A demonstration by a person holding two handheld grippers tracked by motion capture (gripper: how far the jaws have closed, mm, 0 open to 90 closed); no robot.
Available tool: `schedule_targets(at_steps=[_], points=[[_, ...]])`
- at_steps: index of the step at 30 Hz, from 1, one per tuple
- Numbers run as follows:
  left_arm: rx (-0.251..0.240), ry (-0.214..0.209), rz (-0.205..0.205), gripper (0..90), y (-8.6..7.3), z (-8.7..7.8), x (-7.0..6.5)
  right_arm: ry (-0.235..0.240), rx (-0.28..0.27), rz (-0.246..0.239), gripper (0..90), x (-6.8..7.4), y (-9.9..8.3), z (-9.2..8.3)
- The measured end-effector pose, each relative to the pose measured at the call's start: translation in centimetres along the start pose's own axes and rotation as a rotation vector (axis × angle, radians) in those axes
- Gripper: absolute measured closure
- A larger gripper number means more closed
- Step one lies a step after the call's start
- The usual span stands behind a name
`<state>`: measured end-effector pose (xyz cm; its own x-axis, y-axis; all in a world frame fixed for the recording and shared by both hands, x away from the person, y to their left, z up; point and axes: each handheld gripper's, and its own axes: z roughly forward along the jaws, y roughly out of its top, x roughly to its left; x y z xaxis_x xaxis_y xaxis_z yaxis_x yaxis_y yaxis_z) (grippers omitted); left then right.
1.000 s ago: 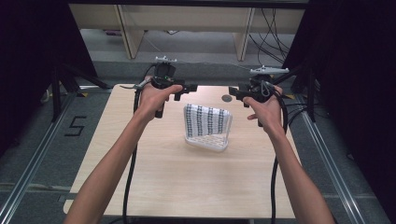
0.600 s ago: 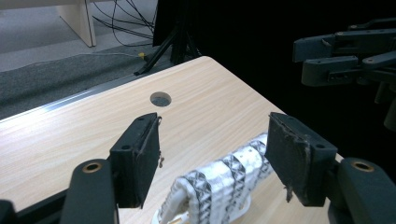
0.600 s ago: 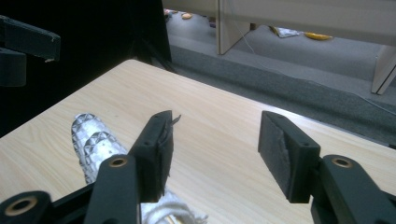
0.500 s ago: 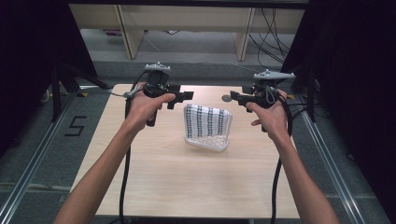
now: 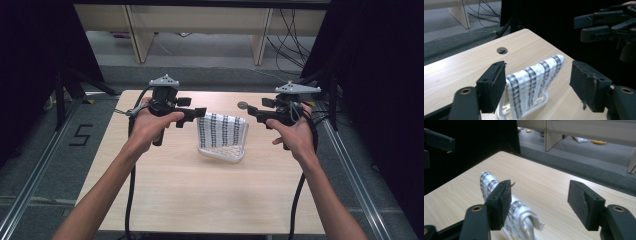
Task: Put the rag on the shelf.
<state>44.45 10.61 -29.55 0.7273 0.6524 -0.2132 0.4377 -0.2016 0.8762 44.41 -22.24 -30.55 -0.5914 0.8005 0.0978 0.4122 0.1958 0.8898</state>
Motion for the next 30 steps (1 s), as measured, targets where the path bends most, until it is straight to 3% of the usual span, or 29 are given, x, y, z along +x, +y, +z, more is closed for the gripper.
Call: schedule_targets(at_steps=[3, 4, 5, 8, 9, 12, 22, 23, 30], points=[[0.004, -0.006, 0.014, 24.3, -0.5, -0.5, -0.6, -0.008, -0.001, 0.013, 29.4, 0.4, -0.4, -0.6], [0.005, -0.004, 0.018, 23.6, -0.8, -0.6, -0.7, -0.011, -0.015, -0.011, 29.0, 0.2, -0.5, -0.7], [0.010, -0.002, 0.021, 22.2, -1.0, -0.7, -0.8, 0.000, -0.005, 0.008, 28.6, 0.4, -0.7, -1.0], [0.015, -0.005, 0.028, 21.3, -1.7, -1.1, -1.1, 0.005, -0.007, 0.005, 24.7, 0.7, -1.1, -1.5], [0.014, -0.006, 0.026, 20.7, -1.8, -1.2, -1.2, 0.005, -0.007, -0.017, 24.2, 0.7, -1.3, -1.7], [0.011, -0.014, 0.032, 19.8, -2.5, -1.7, -1.5, 0.016, -0.001, -0.009, 22.4, 1.1, -1.8, -2.1], [0.005, -0.014, 0.019, 19.6, -5.2, -2.9, -1.4, 0.028, 0.001, -0.015, 22.3, 1.0, -3.6, -2.5], [0.004, -0.013, 0.019, 19.6, -5.4, -3.0, -1.4, 0.035, -0.004, 0.007, 22.3, 1.1, -3.8, -2.5], [-0.004, -0.004, 0.016, 19.6, -6.6, -3.8, -1.4, 0.024, -0.011, -0.023, 22.3, 1.4, -4.1, -3.0]])
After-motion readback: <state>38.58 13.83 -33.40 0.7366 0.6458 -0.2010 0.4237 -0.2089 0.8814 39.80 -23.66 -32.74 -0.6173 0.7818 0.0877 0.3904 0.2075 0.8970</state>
